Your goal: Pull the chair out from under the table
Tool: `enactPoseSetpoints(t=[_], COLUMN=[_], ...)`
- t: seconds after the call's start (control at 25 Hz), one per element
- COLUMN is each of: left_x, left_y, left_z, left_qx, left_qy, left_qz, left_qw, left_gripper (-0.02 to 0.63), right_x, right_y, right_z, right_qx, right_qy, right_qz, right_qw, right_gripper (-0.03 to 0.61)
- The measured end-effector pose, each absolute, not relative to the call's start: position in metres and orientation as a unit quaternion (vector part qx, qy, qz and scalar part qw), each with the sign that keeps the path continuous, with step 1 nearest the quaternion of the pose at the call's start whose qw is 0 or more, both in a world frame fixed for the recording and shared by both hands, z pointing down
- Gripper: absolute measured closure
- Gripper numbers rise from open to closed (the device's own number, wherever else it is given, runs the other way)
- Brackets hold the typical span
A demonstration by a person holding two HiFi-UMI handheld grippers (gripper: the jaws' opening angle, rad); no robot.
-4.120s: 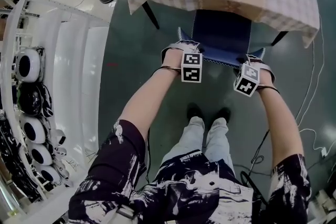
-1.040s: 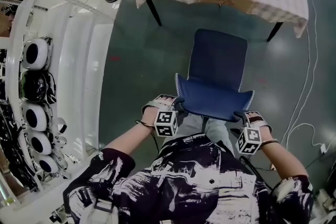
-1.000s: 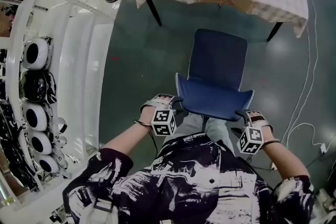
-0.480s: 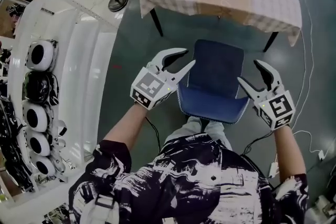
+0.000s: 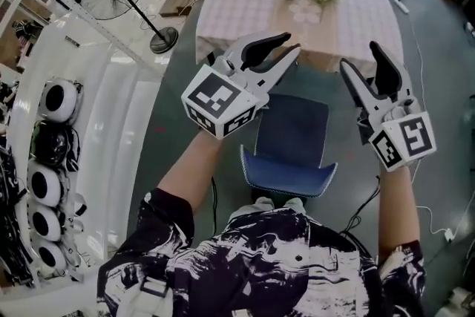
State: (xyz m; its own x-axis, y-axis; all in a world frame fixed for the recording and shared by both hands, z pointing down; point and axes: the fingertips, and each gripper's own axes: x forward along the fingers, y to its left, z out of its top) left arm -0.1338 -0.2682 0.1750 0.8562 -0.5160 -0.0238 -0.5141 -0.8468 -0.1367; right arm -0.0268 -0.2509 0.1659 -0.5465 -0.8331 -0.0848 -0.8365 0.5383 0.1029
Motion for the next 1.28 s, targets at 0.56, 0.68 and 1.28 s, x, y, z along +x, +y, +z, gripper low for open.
enactPoseSetpoints(t=[0.56, 0.68, 1.28], left_x=[-0.108, -0.106, -0.114], left_y=[-0.254, -0.253, -0.256], left_z=[0.129, 0.128, 0.129], left_qx=[-0.963, -0.962, -0.96], left_qy=[0.261, 0.265, 0.274], left_qz=[0.021, 0.02, 0.018], left_qw=[0.055, 0.063, 0.061], left_gripper=[0.608, 0.609, 0.611], right_x=[-0.01, -0.013, -0.021], right_y=[-0.232, -0.234, -0.245], right_z=[0.118, 0.121, 0.131], right_qx=[-0.526, -0.526, -0.527], right_qy=[0.844, 0.845, 0.845], right_qz=[0.101, 0.098, 0.091], right_qw=[0.018, 0.009, -0.002], right_gripper=[0.572, 0.574, 0.575])
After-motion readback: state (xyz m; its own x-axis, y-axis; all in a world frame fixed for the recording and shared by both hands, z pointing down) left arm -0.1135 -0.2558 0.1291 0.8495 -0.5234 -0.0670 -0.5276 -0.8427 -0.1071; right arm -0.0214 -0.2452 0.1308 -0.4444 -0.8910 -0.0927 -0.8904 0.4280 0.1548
